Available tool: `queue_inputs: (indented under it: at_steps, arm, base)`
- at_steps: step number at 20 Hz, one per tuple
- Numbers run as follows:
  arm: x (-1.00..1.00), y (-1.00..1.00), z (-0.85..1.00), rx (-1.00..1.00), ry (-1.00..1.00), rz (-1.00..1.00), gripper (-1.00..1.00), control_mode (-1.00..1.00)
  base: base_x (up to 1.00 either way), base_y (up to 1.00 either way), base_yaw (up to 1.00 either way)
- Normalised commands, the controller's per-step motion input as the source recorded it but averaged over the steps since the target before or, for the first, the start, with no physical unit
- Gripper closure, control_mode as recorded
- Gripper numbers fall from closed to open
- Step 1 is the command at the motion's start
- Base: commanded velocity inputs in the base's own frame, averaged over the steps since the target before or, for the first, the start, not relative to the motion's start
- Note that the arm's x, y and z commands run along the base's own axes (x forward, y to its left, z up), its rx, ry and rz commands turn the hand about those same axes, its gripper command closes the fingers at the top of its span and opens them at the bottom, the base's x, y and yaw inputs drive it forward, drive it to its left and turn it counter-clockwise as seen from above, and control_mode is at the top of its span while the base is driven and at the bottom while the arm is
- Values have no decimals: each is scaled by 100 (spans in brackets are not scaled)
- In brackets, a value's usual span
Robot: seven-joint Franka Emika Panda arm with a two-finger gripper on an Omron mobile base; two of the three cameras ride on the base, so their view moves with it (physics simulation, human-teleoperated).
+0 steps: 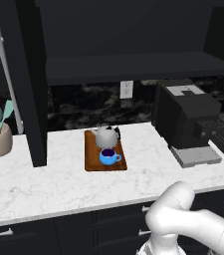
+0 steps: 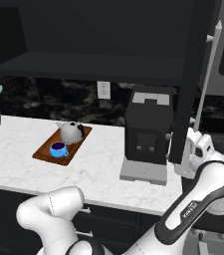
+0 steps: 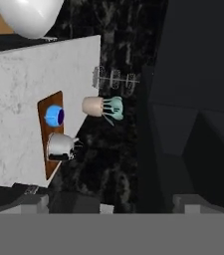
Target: Pick the kettle from the counter and place it on the tray. Then pick the mug from the cabinet and place it on the tray. Then close the cabinet doors.
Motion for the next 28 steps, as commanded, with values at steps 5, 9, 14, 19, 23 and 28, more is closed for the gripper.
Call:
queue_inputs:
  at_steps: [5, 9, 14, 19, 23, 28]
  arm:
    - [-10, -49, -12, 1, 0, -2, -100, -100]
    - [-31, -74, 18, 0, 0, -12, -100, -100]
    - [-28, -61, 43, 0, -3, -10, -100, -100]
    - [-3, -4, 80, -7, -8, -1, -100, -100]
    - [5, 33, 64, -10, 0, 0, -100, -100]
    - [30, 80, 16, -10, 0, 0, -100, -100]
  base:
    - [0, 0, 0]
    - [0, 0, 0]
    - [0, 0, 0]
    - [0, 0, 0]
    - [0, 0, 0]
    - [0, 0, 0]
